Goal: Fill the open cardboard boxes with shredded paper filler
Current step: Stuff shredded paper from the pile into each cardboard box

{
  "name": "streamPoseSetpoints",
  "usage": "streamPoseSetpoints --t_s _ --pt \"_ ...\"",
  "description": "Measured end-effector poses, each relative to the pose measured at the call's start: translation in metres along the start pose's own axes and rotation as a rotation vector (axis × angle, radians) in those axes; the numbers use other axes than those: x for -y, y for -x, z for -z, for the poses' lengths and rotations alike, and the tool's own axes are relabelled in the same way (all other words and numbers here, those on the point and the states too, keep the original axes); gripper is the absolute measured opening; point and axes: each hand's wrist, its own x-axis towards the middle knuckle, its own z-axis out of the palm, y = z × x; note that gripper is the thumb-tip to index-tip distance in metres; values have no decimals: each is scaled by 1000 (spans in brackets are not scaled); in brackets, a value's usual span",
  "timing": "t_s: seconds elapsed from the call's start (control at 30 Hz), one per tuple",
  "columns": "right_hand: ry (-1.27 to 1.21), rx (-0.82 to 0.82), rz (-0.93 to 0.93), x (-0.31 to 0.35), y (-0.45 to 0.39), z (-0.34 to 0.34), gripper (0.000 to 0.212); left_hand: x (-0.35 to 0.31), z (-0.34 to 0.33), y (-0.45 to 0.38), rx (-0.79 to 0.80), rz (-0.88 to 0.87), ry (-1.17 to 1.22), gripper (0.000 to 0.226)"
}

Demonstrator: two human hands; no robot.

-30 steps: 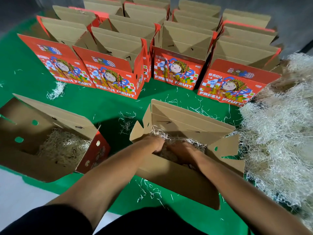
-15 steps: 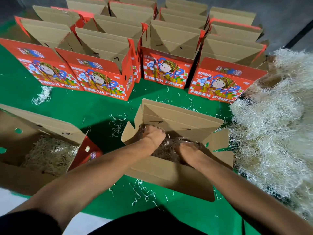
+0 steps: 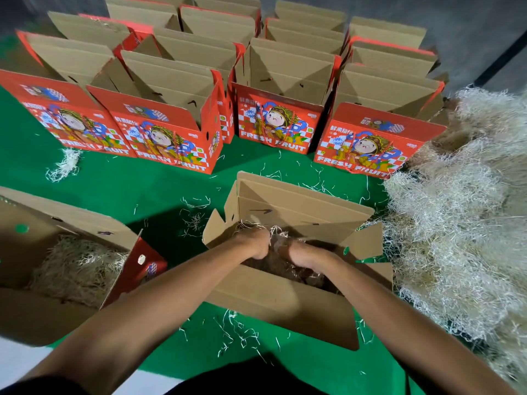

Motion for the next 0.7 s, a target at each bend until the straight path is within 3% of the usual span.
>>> streamPoseSetpoints --t_s 0.1,0.2,0.27,0.33,0.43,0.57,0.7 --pt "-10 72 -214 3 7 5 29 -1 9 0 -11 11 64 20" --pt "95 -39 -288 0 7 8 32 -5 9 -2 37 -19 155 25" --pt "124 -28 -334 -1 4 6 30 -9 -1 -4 108 -36 150 30" --pt "113 54 -366 -6 2 -6 28 -9 -16 -6 183 -30 28 36" --pt "168 273 -380 -16 1 -24 45 -3 -28 -9 226 -17 -245 54" --pt "268 191 -512 -23 3 -22 62 2 -20 -9 172 0 -512 48" --pt "307 158 -404 -14 13 -7 40 3 -2 -1 114 -67 -375 32"
